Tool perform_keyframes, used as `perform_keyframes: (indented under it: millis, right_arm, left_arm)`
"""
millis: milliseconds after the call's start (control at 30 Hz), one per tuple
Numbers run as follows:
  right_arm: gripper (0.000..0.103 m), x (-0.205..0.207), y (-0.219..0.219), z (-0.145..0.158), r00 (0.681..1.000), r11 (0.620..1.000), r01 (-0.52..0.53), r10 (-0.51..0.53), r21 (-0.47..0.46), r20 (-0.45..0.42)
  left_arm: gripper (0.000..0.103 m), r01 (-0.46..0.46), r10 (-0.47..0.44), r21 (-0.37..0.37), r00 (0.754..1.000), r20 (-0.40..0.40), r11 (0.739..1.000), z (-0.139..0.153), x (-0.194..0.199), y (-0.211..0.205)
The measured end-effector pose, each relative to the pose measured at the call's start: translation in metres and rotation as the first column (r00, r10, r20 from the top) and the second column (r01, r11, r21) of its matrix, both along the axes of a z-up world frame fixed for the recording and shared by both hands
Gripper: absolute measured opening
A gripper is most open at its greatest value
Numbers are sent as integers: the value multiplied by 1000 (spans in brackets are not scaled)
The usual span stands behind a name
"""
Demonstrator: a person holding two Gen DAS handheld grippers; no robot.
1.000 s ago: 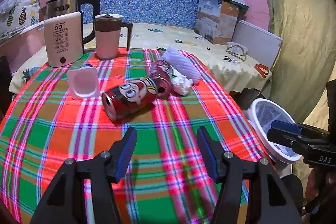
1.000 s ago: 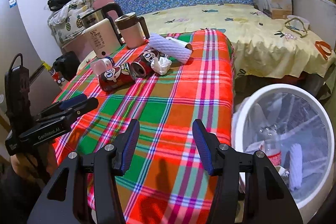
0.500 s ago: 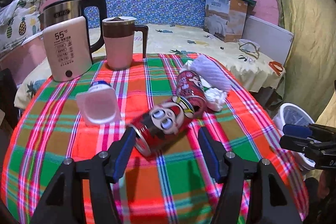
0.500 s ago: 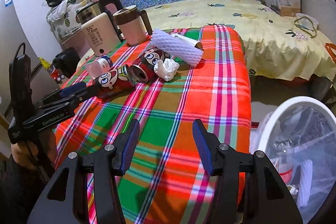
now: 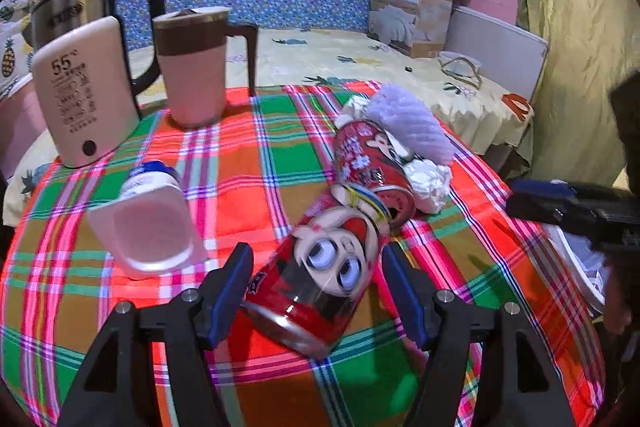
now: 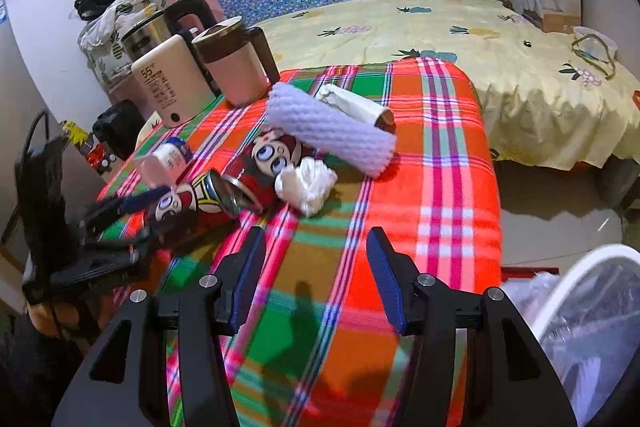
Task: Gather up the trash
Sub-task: 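Grasp the red cartoon can with the left gripper while the right gripper grasps the crumpled tissue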
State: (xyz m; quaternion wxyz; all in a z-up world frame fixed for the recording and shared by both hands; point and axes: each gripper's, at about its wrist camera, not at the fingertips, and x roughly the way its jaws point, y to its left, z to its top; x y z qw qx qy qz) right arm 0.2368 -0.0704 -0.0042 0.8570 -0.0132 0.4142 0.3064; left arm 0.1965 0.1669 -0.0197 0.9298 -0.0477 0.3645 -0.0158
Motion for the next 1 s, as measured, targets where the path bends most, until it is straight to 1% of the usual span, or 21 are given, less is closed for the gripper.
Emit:
perform_keyframes:
  millis: [100, 233, 333, 400, 433, 467, 533, 633, 667, 800, 900, 1000]
  right_arm:
    - [54, 10, 10, -5, 1000, 1000, -2, 3, 15, -21]
    - [54, 21, 23, -11, 999, 999, -10, 11, 30, -40]
    - [54, 30, 29, -19, 998, 1000, 3, -2, 23, -61]
    - [54, 35, 30, -23, 997, 1000, 11, -9, 26, -76]
    - [54, 37, 30, -25, 996, 1000, 13, -11, 27, -85]
    - [46, 37, 29, -27, 996, 999, 12, -9, 33, -93]
    - [36, 36, 28, -27, 995, 999, 8, -3, 43, -96]
    - [27, 30, 28, -23, 997, 999, 0, 3, 39, -79]
    - [19, 29, 30, -22, 997, 999, -4, 7, 37, -72]
    - [14, 20, 27, -16, 999, 1000, -7, 8, 21, -42]
    - [13, 12, 18, -14, 999, 999, -8, 10, 35, -50]
    - [12, 3, 8, -12, 999, 999, -6, 9, 51, -52]
  left_arm:
    - [69, 15, -15, -10, 1000, -22, 1000, -3, 0, -3]
    - [68, 24, -25, -42, 999, -25, 999, -4, 0, -1]
    - [68, 15, -17, -65, 999, -36, 998, -6, 2, 3]
    - [67, 3, -6, -76, 999, -45, 997, -7, 3, 5]
    - [64, -1, -3, -79, 999, -50, 997, -8, 5, 6]
    - [63, -3, -2, -86, 999, -55, 996, -8, 5, 7]
    - [63, -4, 0, -87, 999, -54, 996, -8, 5, 7]
    - [62, -8, 4, -75, 999, -51, 997, -8, 4, 4]
    - [62, -7, 4, -71, 999, -48, 997, -7, 4, 3]
    - [56, -7, 4, -64, 999, -41, 998, -6, -1, -6]
    - [56, -14, 12, -68, 999, -41, 998, -5, -8, -15]
    - [56, -25, 21, -91, 999, -38, 996, -5, -16, -21]
